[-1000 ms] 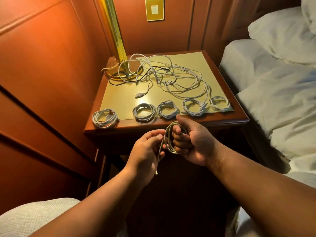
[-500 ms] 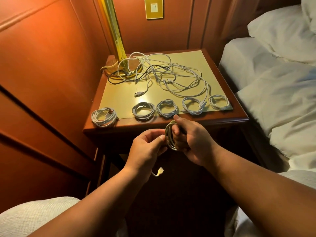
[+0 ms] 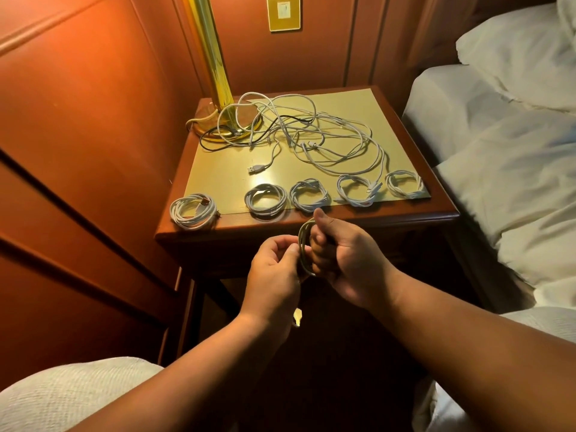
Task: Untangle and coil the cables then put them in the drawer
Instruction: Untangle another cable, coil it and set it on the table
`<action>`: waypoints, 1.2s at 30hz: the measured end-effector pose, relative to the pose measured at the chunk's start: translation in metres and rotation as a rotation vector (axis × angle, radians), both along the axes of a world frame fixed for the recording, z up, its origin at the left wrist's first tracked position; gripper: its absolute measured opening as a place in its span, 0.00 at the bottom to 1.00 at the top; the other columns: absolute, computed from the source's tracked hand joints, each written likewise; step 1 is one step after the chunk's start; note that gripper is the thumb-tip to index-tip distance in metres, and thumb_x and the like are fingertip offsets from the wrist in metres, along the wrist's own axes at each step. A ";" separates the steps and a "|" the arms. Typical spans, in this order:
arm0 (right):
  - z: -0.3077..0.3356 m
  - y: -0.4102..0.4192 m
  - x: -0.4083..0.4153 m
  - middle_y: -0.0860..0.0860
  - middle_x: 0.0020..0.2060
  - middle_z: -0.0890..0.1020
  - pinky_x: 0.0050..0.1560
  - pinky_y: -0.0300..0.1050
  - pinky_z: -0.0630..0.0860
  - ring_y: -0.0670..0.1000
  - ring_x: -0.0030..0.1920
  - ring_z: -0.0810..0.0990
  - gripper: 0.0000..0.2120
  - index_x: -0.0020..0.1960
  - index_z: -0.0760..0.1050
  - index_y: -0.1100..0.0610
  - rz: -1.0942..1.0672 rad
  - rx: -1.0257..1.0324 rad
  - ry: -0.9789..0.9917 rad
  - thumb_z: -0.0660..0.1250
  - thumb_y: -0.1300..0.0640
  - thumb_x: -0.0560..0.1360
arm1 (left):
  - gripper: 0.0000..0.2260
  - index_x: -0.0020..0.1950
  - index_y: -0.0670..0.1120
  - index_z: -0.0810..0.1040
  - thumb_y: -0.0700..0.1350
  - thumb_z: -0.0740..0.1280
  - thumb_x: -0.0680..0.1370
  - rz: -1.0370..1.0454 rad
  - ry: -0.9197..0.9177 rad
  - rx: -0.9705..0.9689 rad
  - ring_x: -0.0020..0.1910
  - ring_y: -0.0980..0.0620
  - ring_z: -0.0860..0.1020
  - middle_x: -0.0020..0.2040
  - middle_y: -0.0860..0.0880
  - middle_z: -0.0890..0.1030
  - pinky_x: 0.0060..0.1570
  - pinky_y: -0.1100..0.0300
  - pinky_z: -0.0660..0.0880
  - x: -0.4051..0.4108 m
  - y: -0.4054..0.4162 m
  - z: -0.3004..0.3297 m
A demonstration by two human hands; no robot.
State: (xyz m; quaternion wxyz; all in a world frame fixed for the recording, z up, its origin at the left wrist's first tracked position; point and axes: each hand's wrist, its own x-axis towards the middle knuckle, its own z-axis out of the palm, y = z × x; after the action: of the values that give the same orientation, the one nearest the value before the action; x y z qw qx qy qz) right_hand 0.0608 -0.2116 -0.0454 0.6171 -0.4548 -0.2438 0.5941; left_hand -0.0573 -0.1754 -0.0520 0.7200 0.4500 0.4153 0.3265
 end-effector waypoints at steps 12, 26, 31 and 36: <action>0.006 0.002 0.008 0.46 0.22 0.68 0.30 0.38 0.68 0.44 0.24 0.67 0.21 0.34 0.67 0.57 -0.066 -0.007 -0.321 0.57 0.50 0.83 | 0.12 0.58 0.40 0.78 0.40 0.57 0.84 -0.231 0.037 -0.160 0.53 0.48 0.84 0.47 0.44 0.86 0.63 0.44 0.74 -0.006 0.021 0.019; 0.005 -0.002 0.003 0.47 0.21 0.64 0.26 0.38 0.64 0.45 0.21 0.62 0.22 0.34 0.66 0.55 -0.071 -0.023 0.075 0.54 0.44 0.82 | 0.14 0.57 0.40 0.79 0.37 0.72 0.72 -0.259 -0.191 -0.220 0.48 0.45 0.81 0.47 0.42 0.82 0.53 0.51 0.77 -0.008 0.027 0.003; 0.006 -0.001 0.009 0.48 0.24 0.62 0.26 0.37 0.60 0.45 0.23 0.60 0.22 0.34 0.69 0.54 -0.021 -0.042 0.171 0.55 0.43 0.82 | 0.16 0.62 0.40 0.75 0.33 0.69 0.76 -0.327 -0.055 0.200 0.49 0.38 0.81 0.51 0.32 0.80 0.54 0.41 0.78 -0.009 0.034 0.006; 0.010 0.003 0.006 0.51 0.28 0.71 0.38 0.43 0.71 0.48 0.30 0.71 0.24 0.30 0.73 0.54 -0.054 -0.099 -0.010 0.57 0.45 0.82 | 0.14 0.61 0.40 0.78 0.31 0.67 0.76 -0.449 0.066 0.326 0.53 0.42 0.82 0.52 0.40 0.83 0.57 0.45 0.79 -0.015 0.044 0.010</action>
State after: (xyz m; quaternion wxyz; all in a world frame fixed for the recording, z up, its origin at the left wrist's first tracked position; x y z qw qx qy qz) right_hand 0.0664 -0.2085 -0.0353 0.6084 -0.4944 -0.2048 0.5861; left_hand -0.0726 -0.1311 -0.0422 0.6786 0.6508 0.2705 0.2066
